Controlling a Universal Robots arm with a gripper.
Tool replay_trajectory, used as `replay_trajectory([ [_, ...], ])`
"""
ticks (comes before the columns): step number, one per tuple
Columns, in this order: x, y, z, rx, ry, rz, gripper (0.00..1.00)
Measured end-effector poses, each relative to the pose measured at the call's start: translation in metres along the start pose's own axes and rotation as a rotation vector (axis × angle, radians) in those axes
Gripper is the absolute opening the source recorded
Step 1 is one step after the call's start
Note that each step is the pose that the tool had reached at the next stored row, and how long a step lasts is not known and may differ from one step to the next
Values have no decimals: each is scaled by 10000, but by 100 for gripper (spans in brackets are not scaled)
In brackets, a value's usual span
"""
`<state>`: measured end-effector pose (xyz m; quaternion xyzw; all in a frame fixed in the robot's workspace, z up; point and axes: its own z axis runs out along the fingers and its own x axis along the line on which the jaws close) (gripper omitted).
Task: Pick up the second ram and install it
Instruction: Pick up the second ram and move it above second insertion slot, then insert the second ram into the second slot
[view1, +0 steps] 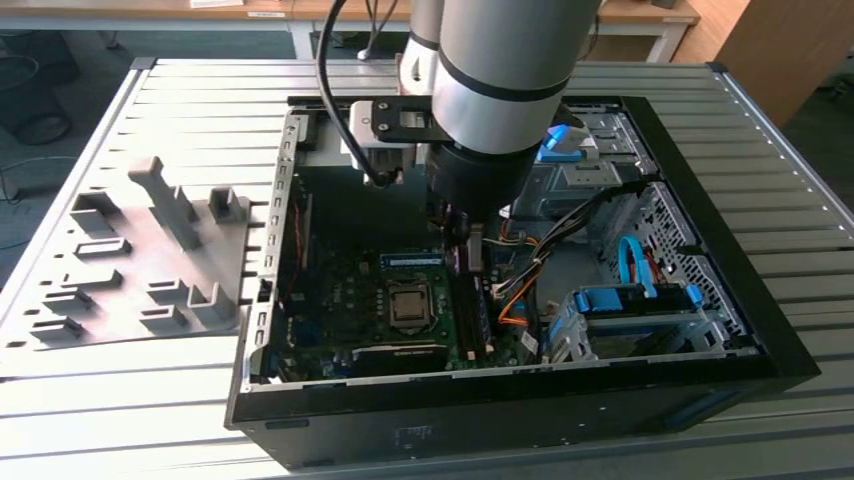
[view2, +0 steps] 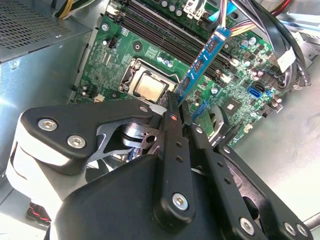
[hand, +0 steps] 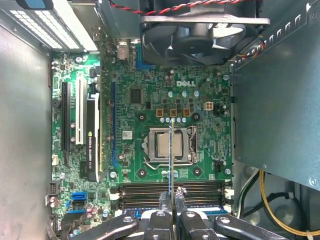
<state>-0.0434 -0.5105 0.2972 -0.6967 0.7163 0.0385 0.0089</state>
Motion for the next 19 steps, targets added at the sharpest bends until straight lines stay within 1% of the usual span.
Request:
replay_trajectory([
  [11,0,0,0,0,-10,11,14],
  [19,0,0,0,22,-14,331,14],
])
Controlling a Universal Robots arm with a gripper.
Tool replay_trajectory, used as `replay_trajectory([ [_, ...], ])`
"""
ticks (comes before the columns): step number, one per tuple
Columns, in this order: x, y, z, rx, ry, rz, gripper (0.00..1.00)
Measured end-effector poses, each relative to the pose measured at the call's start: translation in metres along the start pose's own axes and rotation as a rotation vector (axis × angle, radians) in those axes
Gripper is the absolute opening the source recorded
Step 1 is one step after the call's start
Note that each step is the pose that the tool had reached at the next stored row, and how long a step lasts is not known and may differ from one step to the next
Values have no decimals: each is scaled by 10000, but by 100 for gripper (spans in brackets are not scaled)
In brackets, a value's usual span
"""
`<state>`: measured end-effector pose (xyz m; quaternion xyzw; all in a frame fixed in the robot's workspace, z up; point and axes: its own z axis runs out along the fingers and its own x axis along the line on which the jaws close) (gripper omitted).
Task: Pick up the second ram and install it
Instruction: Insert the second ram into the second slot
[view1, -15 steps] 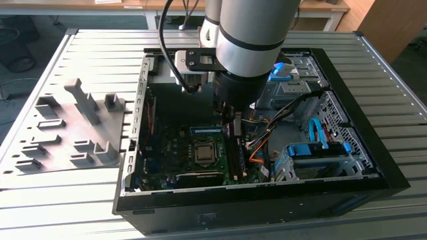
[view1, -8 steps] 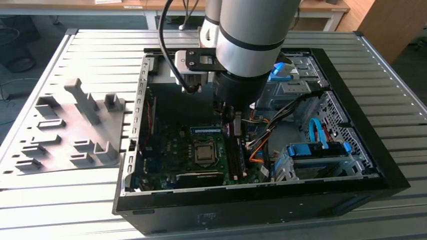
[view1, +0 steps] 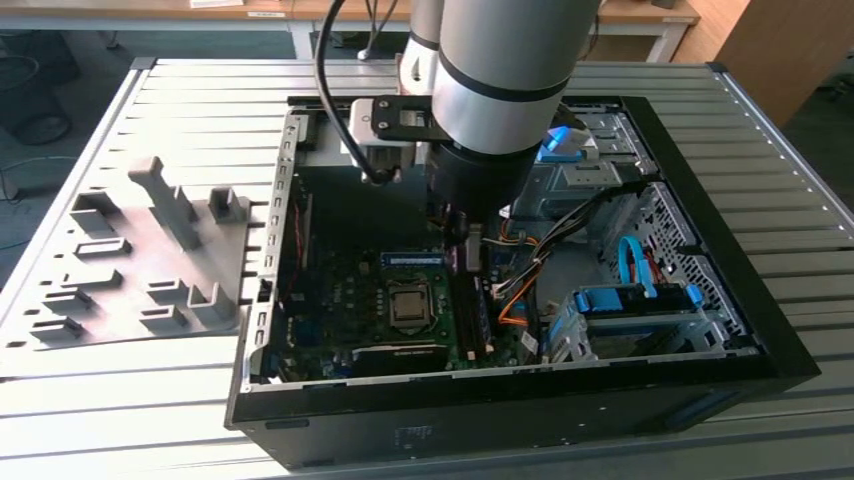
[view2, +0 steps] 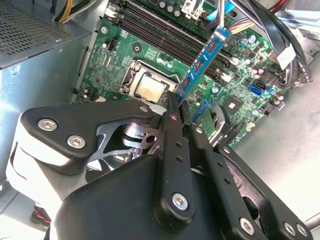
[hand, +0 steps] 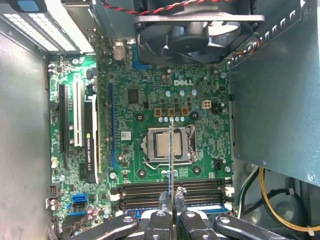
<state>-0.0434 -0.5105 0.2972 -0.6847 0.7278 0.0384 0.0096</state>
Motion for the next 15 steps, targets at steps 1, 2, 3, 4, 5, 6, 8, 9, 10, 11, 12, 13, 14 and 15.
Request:
replay_trajectory([
  [1,0,0,0,2,-1,25,14],
  [2,0,0,0,3,-2,50,14],
  [3,0,0,1,5,-4,74,14],
  [4,0,0,1,7,-5,98,14],
  [5,0,0,1,8,-6,118,14],
  [6,0,0,1,10,-7,140,14],
  [8,0,0,1,13,-9,195,14],
  [9,0,0,2,15,-10,222,14],
  [10,0,0,2,17,-12,250,14],
  [11,0,0,2,19,-12,275,14],
  [12,0,0,2,20,-13,301,14],
  [13,0,0,2,22,-14,325,14],
  [14,0,0,3,24,-16,348,14],
  [15,0,0,3,25,-16,371,14],
])
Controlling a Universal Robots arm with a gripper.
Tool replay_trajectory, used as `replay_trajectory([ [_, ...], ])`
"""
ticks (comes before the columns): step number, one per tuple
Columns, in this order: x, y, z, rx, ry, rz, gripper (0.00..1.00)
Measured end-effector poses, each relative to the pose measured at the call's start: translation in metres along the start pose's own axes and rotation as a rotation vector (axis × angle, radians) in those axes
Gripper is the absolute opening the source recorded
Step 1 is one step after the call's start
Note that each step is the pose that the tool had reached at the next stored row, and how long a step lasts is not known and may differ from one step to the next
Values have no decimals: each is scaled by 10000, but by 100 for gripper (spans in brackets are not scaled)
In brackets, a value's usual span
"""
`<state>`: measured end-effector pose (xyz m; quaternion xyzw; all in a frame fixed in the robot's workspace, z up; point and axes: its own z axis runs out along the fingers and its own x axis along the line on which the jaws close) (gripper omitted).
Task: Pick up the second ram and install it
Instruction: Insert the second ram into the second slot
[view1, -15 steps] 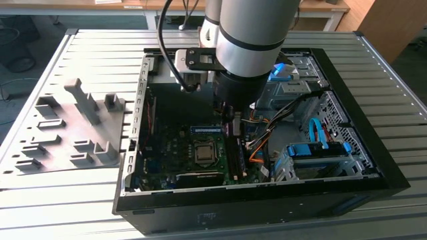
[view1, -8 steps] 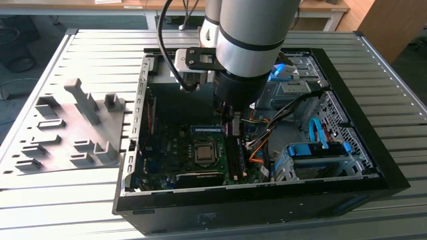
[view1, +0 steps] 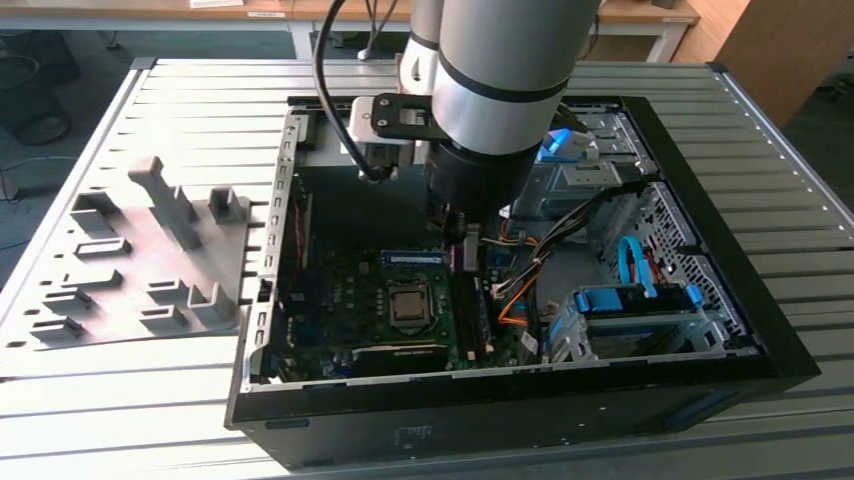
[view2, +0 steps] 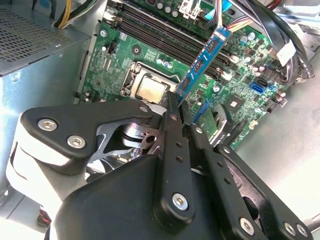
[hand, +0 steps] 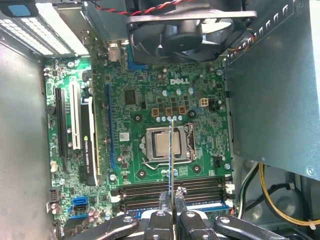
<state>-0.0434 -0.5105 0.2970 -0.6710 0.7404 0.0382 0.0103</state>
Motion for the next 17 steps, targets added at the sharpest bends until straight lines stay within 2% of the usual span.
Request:
replay_trajectory([
  [8,0,0,1,20,-8,295,14],
  [17,0,0,2,72,-42,1076,14],
])
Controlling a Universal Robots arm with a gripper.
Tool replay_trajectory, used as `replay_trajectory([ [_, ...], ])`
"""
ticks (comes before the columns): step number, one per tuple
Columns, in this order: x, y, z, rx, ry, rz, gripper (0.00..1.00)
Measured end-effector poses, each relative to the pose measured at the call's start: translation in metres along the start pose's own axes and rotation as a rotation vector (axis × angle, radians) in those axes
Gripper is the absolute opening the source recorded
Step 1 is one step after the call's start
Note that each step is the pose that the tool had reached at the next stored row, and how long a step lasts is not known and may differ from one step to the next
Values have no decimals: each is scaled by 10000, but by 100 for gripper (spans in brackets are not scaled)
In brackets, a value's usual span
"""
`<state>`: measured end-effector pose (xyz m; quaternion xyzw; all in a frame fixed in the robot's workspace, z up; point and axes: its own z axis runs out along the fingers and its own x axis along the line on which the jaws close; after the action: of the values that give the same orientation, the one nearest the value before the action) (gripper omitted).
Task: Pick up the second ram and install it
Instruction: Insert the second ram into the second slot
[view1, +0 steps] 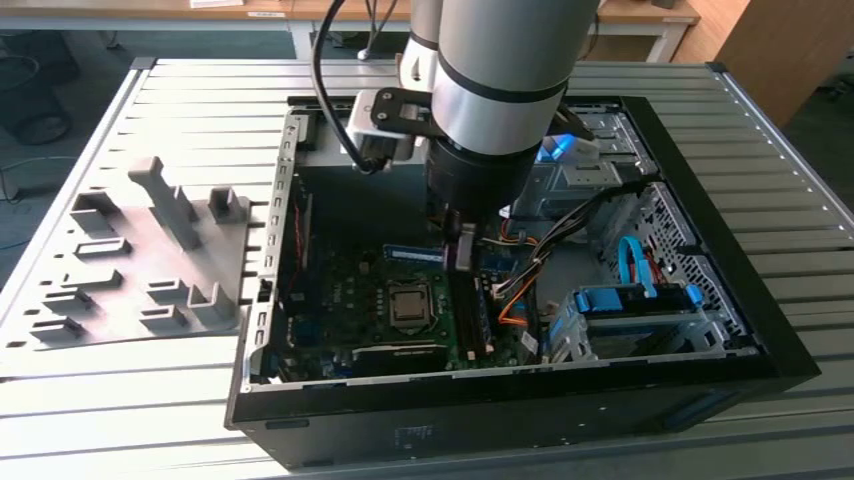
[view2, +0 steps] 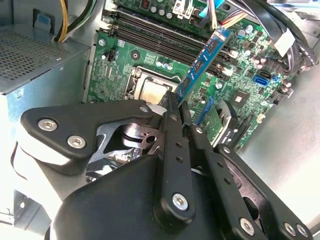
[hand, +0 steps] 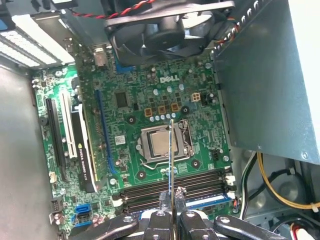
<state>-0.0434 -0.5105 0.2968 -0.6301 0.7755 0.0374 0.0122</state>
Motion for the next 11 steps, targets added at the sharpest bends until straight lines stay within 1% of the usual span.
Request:
replay_trajectory([
  [11,0,0,0,53,-24,773,14],
])
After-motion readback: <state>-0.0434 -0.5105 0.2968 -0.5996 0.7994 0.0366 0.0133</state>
